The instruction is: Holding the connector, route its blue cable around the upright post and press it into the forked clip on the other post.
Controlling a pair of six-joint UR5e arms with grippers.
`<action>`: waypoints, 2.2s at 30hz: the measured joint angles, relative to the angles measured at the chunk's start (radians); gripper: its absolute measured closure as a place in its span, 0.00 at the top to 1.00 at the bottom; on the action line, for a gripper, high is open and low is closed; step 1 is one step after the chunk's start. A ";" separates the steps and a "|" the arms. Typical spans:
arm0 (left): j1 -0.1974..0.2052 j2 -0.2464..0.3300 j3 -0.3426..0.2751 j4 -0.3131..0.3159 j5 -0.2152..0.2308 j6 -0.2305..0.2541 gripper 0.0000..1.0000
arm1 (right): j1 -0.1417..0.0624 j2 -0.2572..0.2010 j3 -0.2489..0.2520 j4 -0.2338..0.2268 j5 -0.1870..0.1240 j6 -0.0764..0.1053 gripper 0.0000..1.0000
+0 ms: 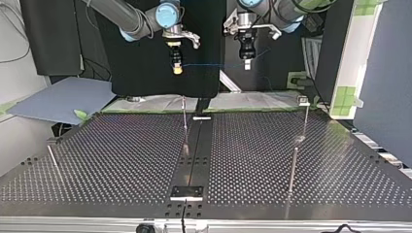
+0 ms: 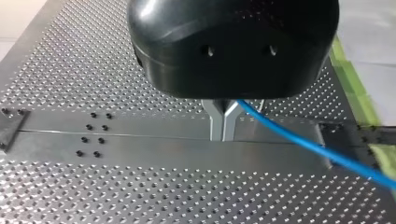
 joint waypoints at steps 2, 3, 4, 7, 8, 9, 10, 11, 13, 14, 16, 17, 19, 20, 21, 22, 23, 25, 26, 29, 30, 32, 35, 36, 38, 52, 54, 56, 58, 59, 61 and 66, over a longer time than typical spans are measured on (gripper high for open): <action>0.001 0.013 0.017 -0.016 -0.007 0.015 0.00 | 0.001 -0.013 -0.016 0.015 0.005 0.014 0.00; 0.002 0.019 0.024 -0.024 -0.011 0.021 0.00 | 0.002 -0.020 -0.022 0.022 0.004 0.020 0.00; 0.004 0.029 0.034 -0.034 -0.016 0.029 0.00 | 0.003 -0.029 -0.032 0.032 0.000 0.028 0.00; 0.012 0.055 0.052 -0.061 -0.038 0.047 0.00 | 0.003 -0.053 -0.056 0.054 -0.018 0.038 0.00; 0.015 0.063 0.054 -0.069 -0.046 0.052 0.00 | 0.002 -0.061 -0.062 0.058 -0.025 0.040 0.00; 0.018 0.071 0.056 -0.077 -0.054 0.057 0.00 | 0.000 -0.068 -0.068 0.061 -0.031 0.042 0.00; 0.022 0.082 0.058 -0.088 -0.064 0.062 0.00 | -0.002 -0.077 -0.076 0.065 -0.040 0.045 0.00; 0.024 0.089 0.059 -0.095 -0.071 0.065 0.00 | -0.004 -0.084 -0.082 0.067 -0.047 0.047 0.00; 0.027 0.105 0.060 -0.110 -0.086 0.068 0.00 | -0.006 -0.100 -0.097 0.076 -0.063 0.052 0.00; 0.028 0.111 0.060 -0.117 -0.093 0.069 0.00 | -0.007 -0.107 -0.104 0.081 -0.070 0.053 0.00; 0.031 0.126 0.062 -0.132 -0.108 0.070 0.00 | -0.008 -0.124 -0.121 0.095 -0.084 0.055 0.00; 0.034 0.133 0.064 -0.138 -0.114 0.070 0.00 | -0.008 -0.131 -0.127 0.101 -0.088 0.055 0.00; 0.043 0.147 0.072 -0.153 -0.124 0.070 0.00 | -0.009 -0.148 -0.144 0.118 -0.094 0.054 0.00; 0.049 0.154 0.076 -0.160 -0.126 0.070 0.00 | -0.009 -0.156 -0.152 0.125 -0.095 0.053 0.00; 0.055 0.161 0.081 -0.166 -0.128 0.070 0.00 | -0.009 -0.163 -0.159 0.132 -0.097 0.052 0.00; 0.063 0.170 0.089 -0.176 -0.130 0.070 0.00 | -0.009 -0.172 -0.168 0.141 -0.100 0.052 0.00; 0.069 0.178 0.095 -0.183 -0.131 0.070 0.00 | -0.009 -0.178 -0.175 0.148 -0.103 0.052 0.00; 0.081 0.196 0.110 -0.201 -0.132 0.071 0.00 | -0.009 -0.194 -0.191 0.163 -0.113 0.054 0.00; 0.086 0.204 0.116 -0.210 -0.132 0.070 0.00 | -0.009 -0.202 -0.198 0.171 -0.118 0.054 0.00; 0.103 0.230 0.134 -0.235 -0.128 0.063 0.00 | -0.009 -0.229 -0.226 0.198 -0.142 0.057 0.00; 0.110 0.238 0.140 -0.243 -0.123 0.059 0.00 | -0.010 -0.238 -0.234 0.207 -0.150 0.057 0.00; 0.126 0.256 0.152 -0.261 -0.109 0.046 0.00 | -0.011 -0.257 -0.253 0.221 -0.168 0.059 0.00; 0.152 0.282 0.171 -0.288 -0.085 0.032 0.00 | -0.014 -0.282 -0.278 0.232 -0.193 0.060 0.00; 0.159 0.290 0.176 -0.295 -0.077 0.028 0.00 | -0.015 -0.288 -0.285 0.235 -0.199 0.060 0.00; 0.178 0.308 0.184 -0.314 -0.059 0.018 0.00 | -0.017 -0.296 -0.302 0.240 -0.210 0.060 0.00; 0.291 0.428 0.256 -0.434 0.022 -0.083 0.00 | -0.020 -0.301 -0.384 0.254 -0.295 0.069 0.00; 0.295 0.442 0.270 -0.447 0.023 -0.089 0.00 | -0.020 -0.301 -0.393 0.259 -0.302 0.069 0.00; 0.298 0.460 0.288 -0.466 0.023 -0.093 0.00 | -0.020 -0.301 -0.404 0.265 -0.307 0.069 0.00; 0.299 0.479 0.307 -0.484 0.025 -0.096 0.00 | -0.020 -0.301 -0.414 0.269 -0.311 0.070 0.00; 0.300 0.486 0.314 -0.492 0.028 -0.097 0.00 | -0.020 -0.301 -0.418 0.270 -0.315 0.071 0.00; 0.302 0.503 0.332 -0.509 0.037 -0.101 0.00 | -0.020 -0.300 -0.428 0.272 -0.327 0.074 0.00; 0.309 0.544 0.364 -0.549 0.049 -0.106 0.00 | -0.018 -0.300 -0.455 0.287 -0.347 0.080 0.00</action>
